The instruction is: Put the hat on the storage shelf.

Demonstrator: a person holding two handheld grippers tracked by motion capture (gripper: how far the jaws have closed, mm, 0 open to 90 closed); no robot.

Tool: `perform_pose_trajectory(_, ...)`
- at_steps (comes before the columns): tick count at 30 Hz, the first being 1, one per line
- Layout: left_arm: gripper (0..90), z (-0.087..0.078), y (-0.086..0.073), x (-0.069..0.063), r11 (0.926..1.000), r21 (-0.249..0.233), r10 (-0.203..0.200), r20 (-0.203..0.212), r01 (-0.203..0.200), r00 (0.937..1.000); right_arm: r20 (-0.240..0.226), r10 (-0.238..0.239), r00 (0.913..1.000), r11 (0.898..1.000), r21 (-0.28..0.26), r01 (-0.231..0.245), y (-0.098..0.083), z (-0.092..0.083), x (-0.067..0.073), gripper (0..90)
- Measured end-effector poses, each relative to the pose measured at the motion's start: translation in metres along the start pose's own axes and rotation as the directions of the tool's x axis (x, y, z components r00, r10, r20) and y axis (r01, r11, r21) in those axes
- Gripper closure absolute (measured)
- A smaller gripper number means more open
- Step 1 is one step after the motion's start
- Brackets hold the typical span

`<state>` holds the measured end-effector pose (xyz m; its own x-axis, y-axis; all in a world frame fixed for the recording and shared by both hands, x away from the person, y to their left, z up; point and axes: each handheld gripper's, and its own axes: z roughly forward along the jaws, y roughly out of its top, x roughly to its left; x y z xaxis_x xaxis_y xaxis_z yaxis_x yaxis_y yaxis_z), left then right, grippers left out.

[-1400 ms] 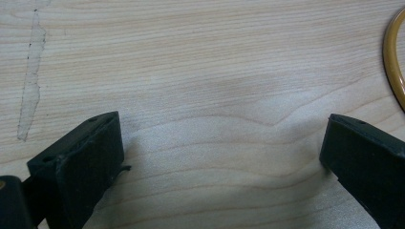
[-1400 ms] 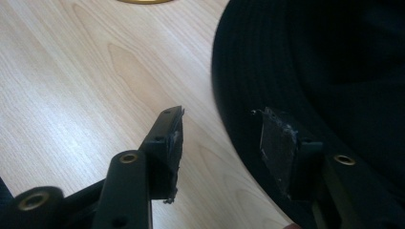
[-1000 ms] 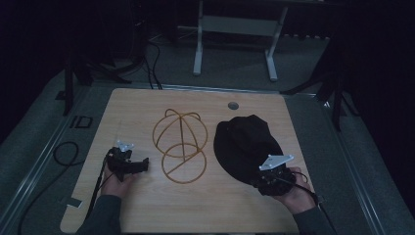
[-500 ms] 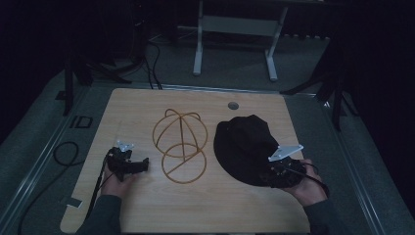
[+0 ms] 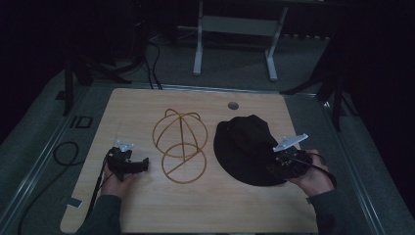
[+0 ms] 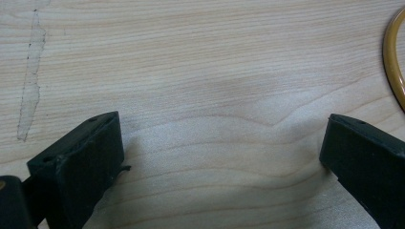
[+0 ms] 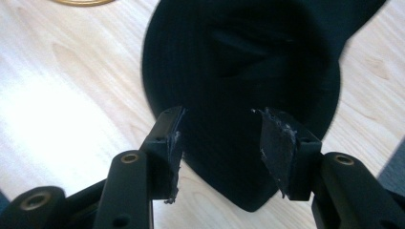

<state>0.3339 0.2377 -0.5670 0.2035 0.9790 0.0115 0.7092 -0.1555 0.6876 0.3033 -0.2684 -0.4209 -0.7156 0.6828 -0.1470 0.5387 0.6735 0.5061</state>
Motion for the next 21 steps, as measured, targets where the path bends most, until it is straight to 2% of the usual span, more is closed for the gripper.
perform_pose_trajectory(9,1.2,0.0,0.0,0.0,1.0,0.0,0.0,0.0,0.0,1.0,0.014,0.02,0.9997,1.0,0.004,-0.021,0.005,-0.003,-0.016,45.7)
perform_pose_trajectory(21,1.2,0.0,0.0,0.0,1.0,0.0,0.0,0.001,0.0,1.0,0.03,0.033,0.999,0.998,0.056,-0.035,0.015,0.01,-0.035,41.0)
